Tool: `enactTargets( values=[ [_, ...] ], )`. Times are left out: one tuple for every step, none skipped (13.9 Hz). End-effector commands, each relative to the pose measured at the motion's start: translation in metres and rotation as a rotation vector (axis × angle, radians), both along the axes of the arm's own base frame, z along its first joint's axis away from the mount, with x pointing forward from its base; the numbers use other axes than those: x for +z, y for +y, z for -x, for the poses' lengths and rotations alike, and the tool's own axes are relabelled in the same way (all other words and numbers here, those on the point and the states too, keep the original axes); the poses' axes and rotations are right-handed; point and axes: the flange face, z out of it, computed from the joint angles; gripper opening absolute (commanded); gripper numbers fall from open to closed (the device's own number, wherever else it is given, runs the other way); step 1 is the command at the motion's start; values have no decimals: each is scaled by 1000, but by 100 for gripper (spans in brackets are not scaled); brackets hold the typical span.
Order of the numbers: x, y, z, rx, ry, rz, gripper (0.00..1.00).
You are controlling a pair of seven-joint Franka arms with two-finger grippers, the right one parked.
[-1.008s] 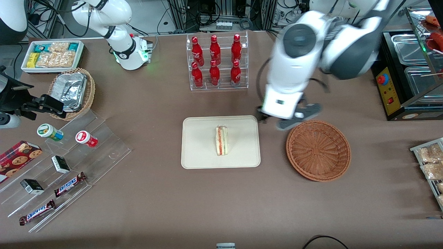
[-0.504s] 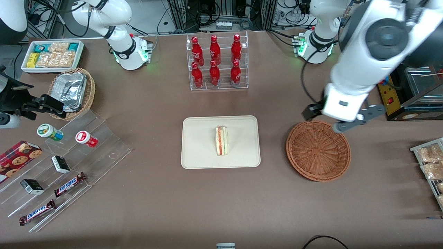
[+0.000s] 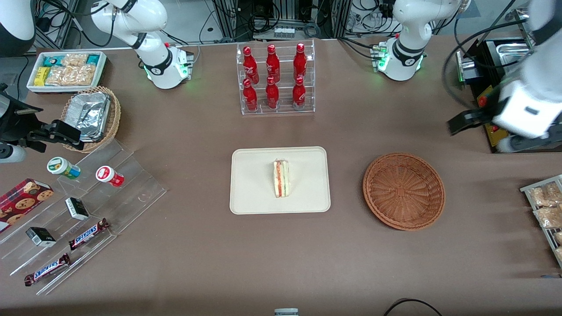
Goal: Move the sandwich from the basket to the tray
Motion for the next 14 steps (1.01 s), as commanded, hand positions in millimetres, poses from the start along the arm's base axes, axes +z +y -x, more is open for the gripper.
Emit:
enactTargets(
  values=[
    [5, 27, 22, -44, 18, 17, 99],
    [3, 44, 29, -47, 18, 37, 99],
    [5, 66, 34, -51, 6, 82, 99],
    [6, 81, 36, -64, 7, 104, 99],
    [0, 91, 39, -83, 18, 111, 99],
    [-4, 93, 42, -90, 22, 110, 99],
    [-7, 96, 46, -85, 5, 110, 99],
    [-9, 101, 53, -77, -2, 112, 99],
    [-12, 99, 58, -81, -3, 112, 99],
    [-12, 97, 57, -86, -9, 111, 99],
    [-10, 90, 56, -100, -16, 110, 99],
    [-8, 80, 54, -117, -19, 107, 99],
    [-9, 77, 51, -123, -18, 104, 99],
    [-11, 67, 46, -141, -14, 97, 99]
  ],
)
